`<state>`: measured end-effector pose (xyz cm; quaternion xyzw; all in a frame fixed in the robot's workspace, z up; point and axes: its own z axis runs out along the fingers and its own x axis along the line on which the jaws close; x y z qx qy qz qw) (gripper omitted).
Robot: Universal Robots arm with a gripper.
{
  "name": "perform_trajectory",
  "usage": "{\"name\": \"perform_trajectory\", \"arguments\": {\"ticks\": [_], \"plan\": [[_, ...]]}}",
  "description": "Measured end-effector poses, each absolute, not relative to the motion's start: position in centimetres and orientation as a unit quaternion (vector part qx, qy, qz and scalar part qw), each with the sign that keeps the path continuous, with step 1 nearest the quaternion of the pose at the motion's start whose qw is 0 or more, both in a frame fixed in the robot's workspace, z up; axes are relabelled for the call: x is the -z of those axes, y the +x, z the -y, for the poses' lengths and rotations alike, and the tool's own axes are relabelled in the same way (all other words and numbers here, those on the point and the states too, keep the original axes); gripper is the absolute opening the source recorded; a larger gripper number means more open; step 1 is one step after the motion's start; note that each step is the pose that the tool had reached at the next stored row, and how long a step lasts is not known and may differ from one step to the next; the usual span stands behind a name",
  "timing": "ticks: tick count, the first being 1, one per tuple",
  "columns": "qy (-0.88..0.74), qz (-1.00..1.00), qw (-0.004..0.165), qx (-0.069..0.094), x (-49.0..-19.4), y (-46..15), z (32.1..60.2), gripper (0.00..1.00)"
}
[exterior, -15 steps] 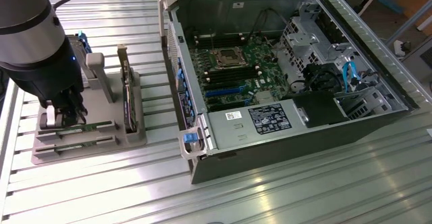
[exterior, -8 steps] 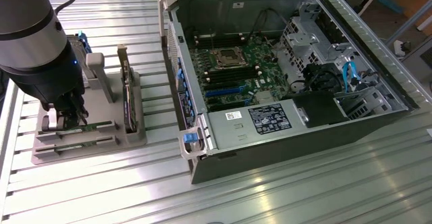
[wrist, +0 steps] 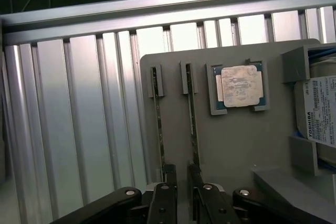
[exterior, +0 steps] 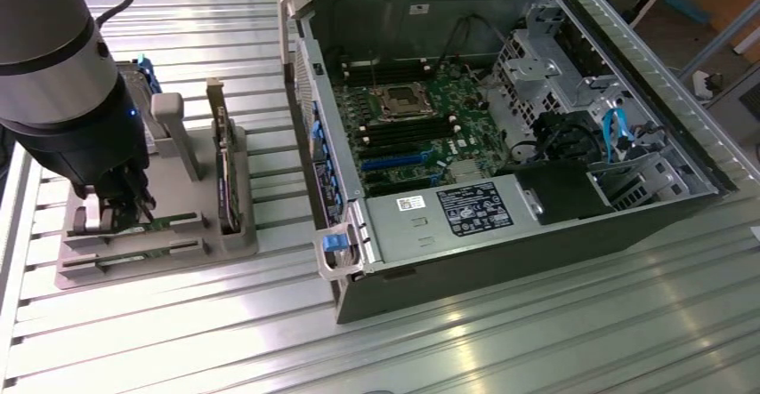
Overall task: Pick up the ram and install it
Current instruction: 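Pick up the ram and move it above insertion slot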
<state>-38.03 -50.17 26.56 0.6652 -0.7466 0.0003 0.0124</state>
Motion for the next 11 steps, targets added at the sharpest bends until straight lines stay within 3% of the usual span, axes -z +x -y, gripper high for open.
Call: {"name": "perform_trajectory", "arguments": {"ticks": [11], "plan": [[0.665,0.747,0.012,0.000,-26.26,-38.03,50.66,0.23]]}}
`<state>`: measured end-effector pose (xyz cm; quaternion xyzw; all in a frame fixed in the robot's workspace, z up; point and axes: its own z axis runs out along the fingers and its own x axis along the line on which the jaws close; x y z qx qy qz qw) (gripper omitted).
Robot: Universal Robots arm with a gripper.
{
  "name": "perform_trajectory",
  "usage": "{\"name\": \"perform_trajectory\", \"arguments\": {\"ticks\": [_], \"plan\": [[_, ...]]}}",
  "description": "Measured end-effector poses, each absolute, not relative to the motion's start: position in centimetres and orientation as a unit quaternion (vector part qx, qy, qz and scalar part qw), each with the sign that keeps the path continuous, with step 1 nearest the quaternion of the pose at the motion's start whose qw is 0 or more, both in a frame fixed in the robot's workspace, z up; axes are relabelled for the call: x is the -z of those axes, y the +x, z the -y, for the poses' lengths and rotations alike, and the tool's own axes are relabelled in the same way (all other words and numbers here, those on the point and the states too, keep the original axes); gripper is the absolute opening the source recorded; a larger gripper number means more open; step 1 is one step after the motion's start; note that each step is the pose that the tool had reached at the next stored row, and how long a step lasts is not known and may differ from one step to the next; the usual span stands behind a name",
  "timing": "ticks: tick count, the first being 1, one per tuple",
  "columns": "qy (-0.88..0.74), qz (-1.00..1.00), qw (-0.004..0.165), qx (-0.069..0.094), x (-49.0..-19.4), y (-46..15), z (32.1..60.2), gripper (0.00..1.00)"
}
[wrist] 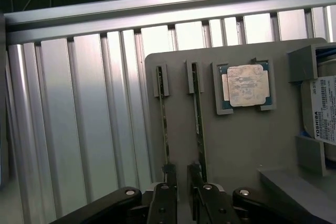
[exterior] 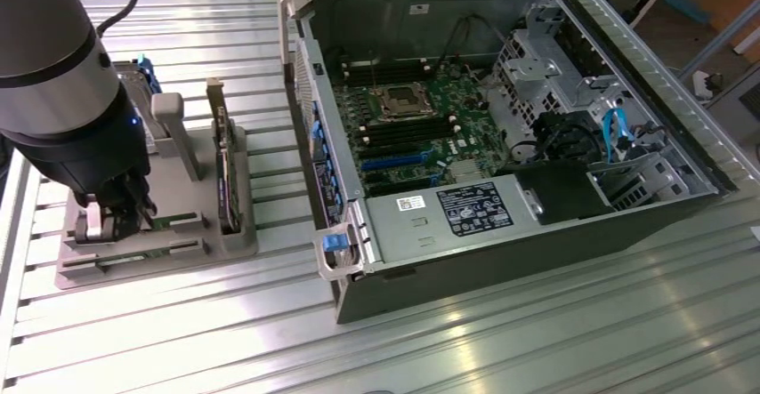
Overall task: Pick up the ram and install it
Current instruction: 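Pick up the ram and move it above insertion slot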
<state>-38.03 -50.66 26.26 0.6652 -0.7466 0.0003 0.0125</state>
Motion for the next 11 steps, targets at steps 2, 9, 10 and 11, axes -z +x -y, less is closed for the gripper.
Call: {"name": "perform_trajectory", "arguments": {"ticks": [2,9,10,11], "plan": [[0.665,0.747,0.012,0.000,-26.07,-38.03,50.74,0.23],[0.665,0.747,0.012,0.000,-25.94,-38.03,50.79,0.23],[0.665,0.747,0.012,0.000,-25.94,-38.03,50.79,0.23],[0.665,0.747,0.012,0.000,-25.92,-38.03,50.84,0.23]]}}
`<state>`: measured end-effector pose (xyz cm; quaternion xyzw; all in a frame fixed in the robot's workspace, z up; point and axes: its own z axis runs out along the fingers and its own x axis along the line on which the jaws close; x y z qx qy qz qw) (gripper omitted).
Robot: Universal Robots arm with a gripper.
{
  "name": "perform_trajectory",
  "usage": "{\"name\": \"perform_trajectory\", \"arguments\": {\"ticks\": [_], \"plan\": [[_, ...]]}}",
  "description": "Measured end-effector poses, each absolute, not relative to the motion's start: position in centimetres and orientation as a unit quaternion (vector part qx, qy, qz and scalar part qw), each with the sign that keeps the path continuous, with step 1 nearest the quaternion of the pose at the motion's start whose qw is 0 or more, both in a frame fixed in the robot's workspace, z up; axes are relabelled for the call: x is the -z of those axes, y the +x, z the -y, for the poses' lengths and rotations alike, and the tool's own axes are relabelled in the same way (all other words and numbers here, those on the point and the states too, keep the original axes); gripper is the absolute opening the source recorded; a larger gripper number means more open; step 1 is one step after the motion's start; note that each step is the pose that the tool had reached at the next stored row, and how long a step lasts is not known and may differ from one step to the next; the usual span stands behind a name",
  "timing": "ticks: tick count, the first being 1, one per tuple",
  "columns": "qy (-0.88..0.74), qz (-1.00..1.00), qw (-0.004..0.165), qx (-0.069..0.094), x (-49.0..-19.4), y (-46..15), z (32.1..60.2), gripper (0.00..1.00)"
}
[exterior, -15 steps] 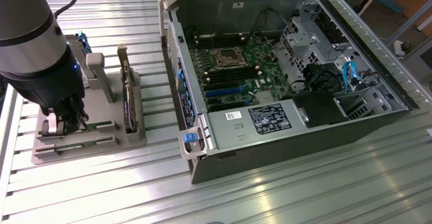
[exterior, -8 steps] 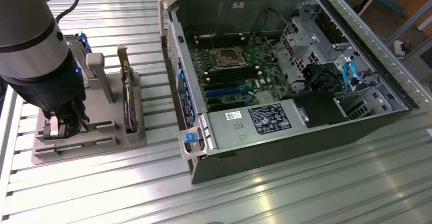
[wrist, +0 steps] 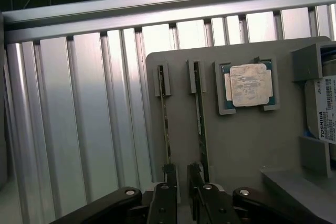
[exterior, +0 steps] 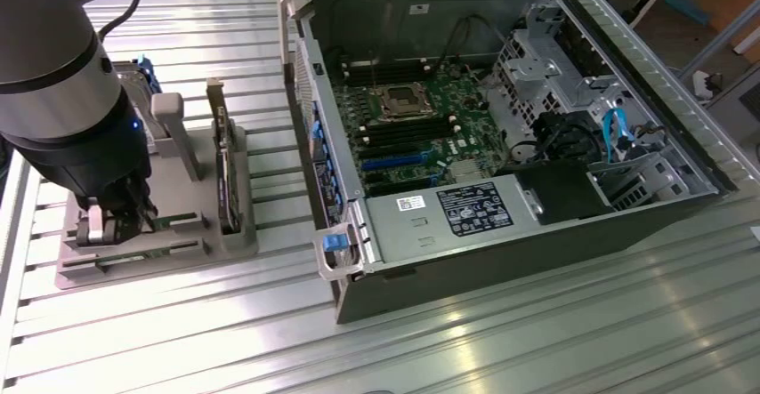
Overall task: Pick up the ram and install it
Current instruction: 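Pick up the ram and move it above insertion slot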
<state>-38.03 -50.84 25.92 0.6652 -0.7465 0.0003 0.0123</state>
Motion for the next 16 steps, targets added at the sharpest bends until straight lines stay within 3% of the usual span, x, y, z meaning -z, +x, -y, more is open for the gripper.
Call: {"name": "perform_trajectory", "arguments": {"ticks": [16], "plan": [[0.665,0.747,0.012,0.000,-23.8,-38.1,52.3,0.23]]}}
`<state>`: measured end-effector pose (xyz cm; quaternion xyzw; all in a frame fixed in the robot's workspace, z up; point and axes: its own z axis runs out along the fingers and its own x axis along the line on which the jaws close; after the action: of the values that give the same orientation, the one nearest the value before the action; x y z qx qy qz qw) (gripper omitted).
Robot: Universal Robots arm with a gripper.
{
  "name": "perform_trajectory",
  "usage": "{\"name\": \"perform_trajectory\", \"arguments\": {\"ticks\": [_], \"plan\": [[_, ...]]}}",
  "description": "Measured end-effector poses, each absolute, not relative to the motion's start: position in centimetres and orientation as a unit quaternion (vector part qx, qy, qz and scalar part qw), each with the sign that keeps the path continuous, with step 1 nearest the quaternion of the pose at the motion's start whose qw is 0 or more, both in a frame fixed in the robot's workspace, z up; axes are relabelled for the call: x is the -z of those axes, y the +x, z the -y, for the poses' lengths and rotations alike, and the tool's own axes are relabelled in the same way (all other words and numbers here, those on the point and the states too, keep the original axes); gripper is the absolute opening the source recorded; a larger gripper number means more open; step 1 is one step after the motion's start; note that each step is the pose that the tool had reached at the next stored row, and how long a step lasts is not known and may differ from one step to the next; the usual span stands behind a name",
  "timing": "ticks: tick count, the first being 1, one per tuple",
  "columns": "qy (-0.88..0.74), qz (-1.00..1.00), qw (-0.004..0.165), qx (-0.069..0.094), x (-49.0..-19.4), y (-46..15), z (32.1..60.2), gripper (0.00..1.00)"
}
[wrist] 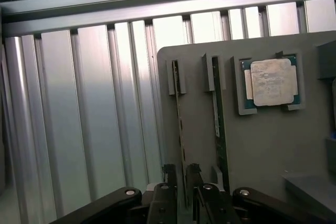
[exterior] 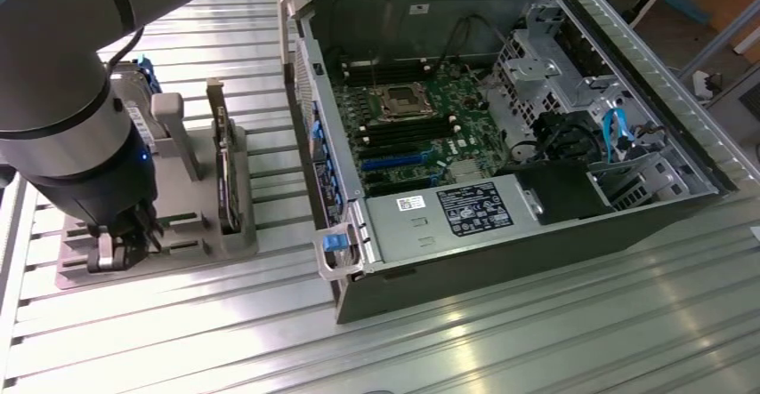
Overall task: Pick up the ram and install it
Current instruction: 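Pick up the ram and move it above insertion slot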
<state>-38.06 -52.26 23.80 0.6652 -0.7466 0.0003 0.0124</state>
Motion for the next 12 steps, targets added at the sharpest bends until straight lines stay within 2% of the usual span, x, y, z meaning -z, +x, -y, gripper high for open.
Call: {"name": "perform_trajectory", "arguments": {"ticks": [12], "plan": [[0.668,0.744,0.013,0.000,-22.78,-38.05,52.38,0.23]]}}
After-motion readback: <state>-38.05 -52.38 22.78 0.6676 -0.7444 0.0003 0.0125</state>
